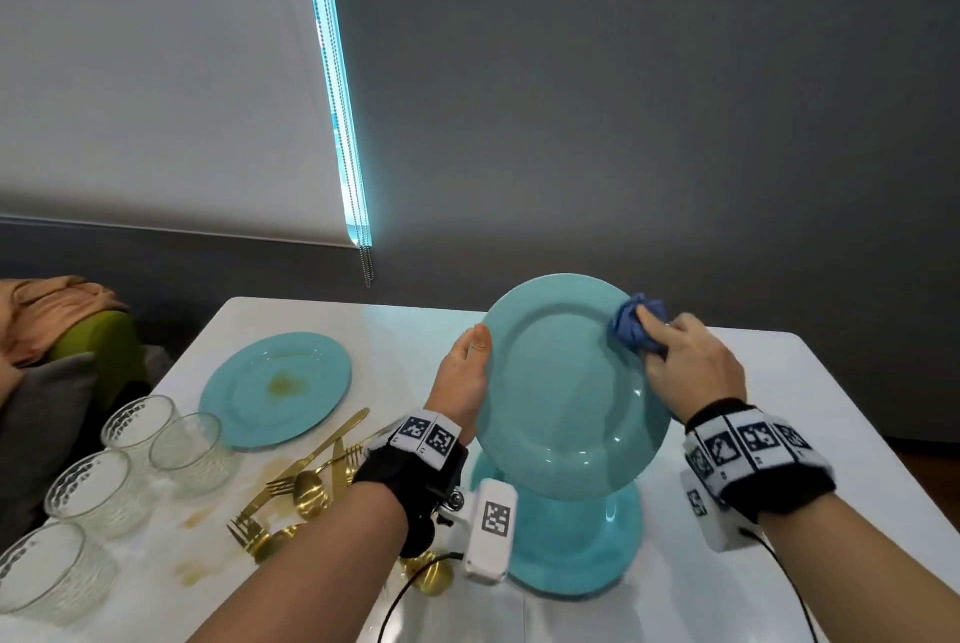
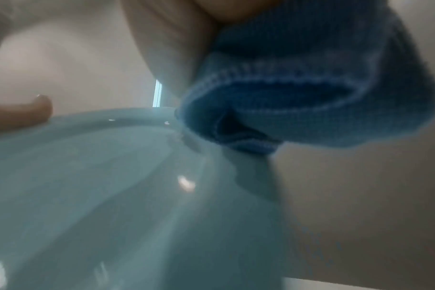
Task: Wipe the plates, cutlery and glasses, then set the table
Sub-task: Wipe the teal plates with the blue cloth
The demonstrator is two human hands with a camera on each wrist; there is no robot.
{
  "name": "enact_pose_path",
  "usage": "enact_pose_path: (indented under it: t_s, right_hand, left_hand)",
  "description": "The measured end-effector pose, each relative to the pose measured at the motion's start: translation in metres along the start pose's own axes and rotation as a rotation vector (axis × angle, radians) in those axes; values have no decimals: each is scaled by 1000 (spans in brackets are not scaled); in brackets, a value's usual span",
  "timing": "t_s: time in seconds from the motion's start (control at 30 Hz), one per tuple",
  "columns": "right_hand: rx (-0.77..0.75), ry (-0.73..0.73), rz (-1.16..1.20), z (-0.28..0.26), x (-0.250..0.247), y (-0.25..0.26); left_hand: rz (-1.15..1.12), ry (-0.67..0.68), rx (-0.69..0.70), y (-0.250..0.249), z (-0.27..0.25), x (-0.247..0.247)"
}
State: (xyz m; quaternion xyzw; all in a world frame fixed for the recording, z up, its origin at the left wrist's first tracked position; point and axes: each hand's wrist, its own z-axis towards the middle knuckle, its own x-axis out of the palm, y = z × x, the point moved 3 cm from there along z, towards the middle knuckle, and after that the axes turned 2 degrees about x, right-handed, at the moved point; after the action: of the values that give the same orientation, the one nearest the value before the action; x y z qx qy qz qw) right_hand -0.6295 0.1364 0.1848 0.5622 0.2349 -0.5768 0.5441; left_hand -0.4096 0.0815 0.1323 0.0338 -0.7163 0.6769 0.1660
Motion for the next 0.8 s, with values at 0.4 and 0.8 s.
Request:
enact_pose_path:
  t_s: [0.4,0.8]
  right_hand:
    - [-579,381,95,-56,76,65]
    - [-82,307,-266,-5,63,-10]
  left_hand:
    - [-45,-14,-158,14,14,4]
    - [212,-5,-227,71,17,-6]
